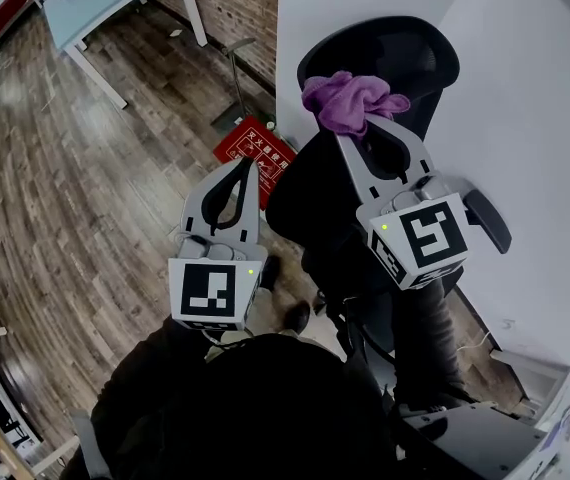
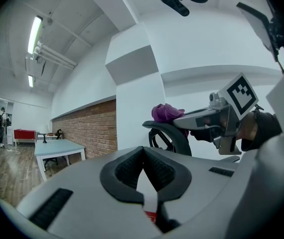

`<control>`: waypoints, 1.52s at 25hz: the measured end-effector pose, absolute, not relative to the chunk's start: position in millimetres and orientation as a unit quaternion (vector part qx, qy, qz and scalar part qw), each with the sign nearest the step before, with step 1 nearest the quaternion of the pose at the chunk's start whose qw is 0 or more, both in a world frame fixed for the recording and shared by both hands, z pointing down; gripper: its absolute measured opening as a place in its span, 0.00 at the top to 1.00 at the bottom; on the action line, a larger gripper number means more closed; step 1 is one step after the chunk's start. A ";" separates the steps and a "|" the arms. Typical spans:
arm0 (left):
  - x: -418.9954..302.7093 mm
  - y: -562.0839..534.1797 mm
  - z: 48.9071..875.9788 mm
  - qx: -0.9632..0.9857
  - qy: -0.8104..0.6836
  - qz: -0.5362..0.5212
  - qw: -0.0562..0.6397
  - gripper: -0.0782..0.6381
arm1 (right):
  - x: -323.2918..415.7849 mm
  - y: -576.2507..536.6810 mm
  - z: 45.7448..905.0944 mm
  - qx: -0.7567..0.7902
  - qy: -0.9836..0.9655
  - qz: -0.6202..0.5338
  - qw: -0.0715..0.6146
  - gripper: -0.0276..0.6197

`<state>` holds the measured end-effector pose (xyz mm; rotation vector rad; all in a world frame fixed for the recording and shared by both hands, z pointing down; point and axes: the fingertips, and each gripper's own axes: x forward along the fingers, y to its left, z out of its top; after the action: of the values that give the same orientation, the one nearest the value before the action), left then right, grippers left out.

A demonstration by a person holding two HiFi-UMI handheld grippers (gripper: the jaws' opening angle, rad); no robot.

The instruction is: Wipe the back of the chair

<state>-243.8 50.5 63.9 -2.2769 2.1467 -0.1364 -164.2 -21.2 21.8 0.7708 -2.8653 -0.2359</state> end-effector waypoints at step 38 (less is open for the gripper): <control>-245.8 10.2 76.0 -0.735 0.675 -0.061 0.000 0.88 | -150.5 -71.5 40.6 0.328 -0.934 -0.097 0.108 0.87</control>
<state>-245.8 10.2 76.0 -2.3099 2.1193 -0.1906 -150.5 -71.5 40.6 0.9641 -2.7475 -0.2863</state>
